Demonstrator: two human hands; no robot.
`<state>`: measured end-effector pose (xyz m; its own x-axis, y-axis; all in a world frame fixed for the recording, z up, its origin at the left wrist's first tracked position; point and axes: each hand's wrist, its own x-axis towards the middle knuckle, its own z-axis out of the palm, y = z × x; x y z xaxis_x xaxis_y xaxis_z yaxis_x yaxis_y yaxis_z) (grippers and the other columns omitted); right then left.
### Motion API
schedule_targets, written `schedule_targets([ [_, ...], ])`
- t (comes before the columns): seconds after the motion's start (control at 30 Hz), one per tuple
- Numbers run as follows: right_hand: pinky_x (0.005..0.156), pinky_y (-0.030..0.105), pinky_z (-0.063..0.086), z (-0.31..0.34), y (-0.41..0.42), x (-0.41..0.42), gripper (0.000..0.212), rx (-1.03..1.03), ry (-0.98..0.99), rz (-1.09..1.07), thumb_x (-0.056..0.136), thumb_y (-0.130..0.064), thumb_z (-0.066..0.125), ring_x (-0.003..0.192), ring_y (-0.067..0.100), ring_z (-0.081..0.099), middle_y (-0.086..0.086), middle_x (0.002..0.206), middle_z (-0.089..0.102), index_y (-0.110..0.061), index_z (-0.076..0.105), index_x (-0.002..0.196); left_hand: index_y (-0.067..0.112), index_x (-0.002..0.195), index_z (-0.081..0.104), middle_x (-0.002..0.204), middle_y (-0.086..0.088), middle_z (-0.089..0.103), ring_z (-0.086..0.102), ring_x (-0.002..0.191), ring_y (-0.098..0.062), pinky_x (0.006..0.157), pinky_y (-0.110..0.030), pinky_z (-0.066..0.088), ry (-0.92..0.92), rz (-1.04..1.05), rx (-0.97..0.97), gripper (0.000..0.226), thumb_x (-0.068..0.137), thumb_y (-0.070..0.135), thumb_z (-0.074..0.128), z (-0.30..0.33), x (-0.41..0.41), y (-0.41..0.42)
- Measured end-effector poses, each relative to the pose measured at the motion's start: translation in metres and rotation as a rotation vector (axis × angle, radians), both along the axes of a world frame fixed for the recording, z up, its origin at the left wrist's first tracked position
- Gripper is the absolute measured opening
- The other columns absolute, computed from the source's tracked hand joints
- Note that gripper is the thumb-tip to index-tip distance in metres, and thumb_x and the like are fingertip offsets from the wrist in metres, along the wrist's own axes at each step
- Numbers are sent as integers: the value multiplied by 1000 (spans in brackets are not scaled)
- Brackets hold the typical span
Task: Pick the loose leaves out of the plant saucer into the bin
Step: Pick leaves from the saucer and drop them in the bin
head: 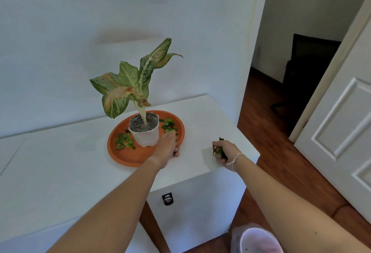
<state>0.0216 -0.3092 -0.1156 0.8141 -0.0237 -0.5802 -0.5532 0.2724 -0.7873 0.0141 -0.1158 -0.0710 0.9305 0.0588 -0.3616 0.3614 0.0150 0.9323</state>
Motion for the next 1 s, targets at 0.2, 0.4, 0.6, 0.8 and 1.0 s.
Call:
schedule_targets([
  [0.2, 34, 14, 17, 3, -62, -22, 17, 179, -26, -212, 81, -9, 41, 39, 13, 30, 4, 61, 35, -13, 33, 66, 17, 65, 33, 51, 4, 25, 24, 47, -14, 46, -23, 28, 22, -182, -9, 23, 88, 11, 31, 0, 8, -73],
  [0.4, 32, 17, 20, -14, -139, -62, 15, 264, -33, -381, 78, -11, 39, 42, 14, 32, 5, 64, 37, -14, 34, 65, 16, 64, 30, 48, 4, 26, 24, 49, -13, 47, -23, 28, 29, -390, 1, 28, 92, 12, 29, -12, 2, -161],
  [0.6, 31, 17, 21, -55, -215, -98, 19, 278, 42, -449, 80, -12, 35, 39, 15, 34, 6, 64, 39, -14, 34, 62, 17, 64, 31, 48, 5, 27, 25, 46, -11, 46, -23, 29, 141, -526, -8, 25, 89, 14, 30, -45, -17, -256],
  [0.8, 37, 15, 16, -112, -264, -116, 22, 191, 202, -485, 80, -13, 36, 35, 14, 34, 3, 57, 39, -15, 34, 58, 18, 63, 35, 49, 4, 31, 27, 48, -13, 47, -24, 28, 333, -519, 2, 26, 88, 14, 32, -101, -33, -321],
  [1.0, 31, 13, 18, -187, -273, -134, 30, 186, 413, -559, 85, -12, 36, 32, 13, 32, 1, 43, 39, -15, 35, 55, 18, 63, 35, 51, 4, 31, 26, 49, -13, 48, -23, 24, 551, -472, 62, 28, 90, 14, 31, -179, -48, -338],
])
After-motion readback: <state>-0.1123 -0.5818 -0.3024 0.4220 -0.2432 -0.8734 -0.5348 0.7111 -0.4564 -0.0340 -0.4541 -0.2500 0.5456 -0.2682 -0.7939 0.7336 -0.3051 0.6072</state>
